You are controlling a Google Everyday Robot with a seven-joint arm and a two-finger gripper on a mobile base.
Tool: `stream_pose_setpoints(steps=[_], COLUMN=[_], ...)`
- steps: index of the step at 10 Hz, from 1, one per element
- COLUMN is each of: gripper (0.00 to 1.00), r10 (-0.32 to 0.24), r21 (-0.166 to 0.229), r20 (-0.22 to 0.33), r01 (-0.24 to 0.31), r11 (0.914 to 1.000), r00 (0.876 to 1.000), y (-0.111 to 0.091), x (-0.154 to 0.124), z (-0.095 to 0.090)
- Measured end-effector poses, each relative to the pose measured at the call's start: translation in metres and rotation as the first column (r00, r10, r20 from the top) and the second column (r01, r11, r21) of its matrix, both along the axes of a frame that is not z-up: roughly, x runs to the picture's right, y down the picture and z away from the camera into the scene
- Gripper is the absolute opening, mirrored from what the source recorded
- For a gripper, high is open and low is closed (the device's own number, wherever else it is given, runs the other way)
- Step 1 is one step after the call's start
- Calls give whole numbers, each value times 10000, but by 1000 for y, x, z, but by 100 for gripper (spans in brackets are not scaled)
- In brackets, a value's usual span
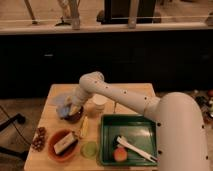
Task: Wipe purple bowl with sponge
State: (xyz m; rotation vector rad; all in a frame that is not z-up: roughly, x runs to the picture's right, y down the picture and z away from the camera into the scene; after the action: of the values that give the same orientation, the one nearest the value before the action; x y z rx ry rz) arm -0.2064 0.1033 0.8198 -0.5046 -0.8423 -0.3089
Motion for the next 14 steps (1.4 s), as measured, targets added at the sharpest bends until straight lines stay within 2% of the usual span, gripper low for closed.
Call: stream_pose_setpoints(steps=[3, 5, 9, 14], gripper=[0, 0, 0, 0], r10=[718, 899, 1054, 1123], r21=[-616, -867, -1006, -1119], r20=[475, 569, 451, 313], r01=[-689, -848, -1005, -1082], r11=[9957, 9926, 9898, 9878], r00=[9963, 9943, 9934, 9932], y=[7, 13, 12, 2], x=[5, 3, 10, 16], z=[9, 12, 18, 38])
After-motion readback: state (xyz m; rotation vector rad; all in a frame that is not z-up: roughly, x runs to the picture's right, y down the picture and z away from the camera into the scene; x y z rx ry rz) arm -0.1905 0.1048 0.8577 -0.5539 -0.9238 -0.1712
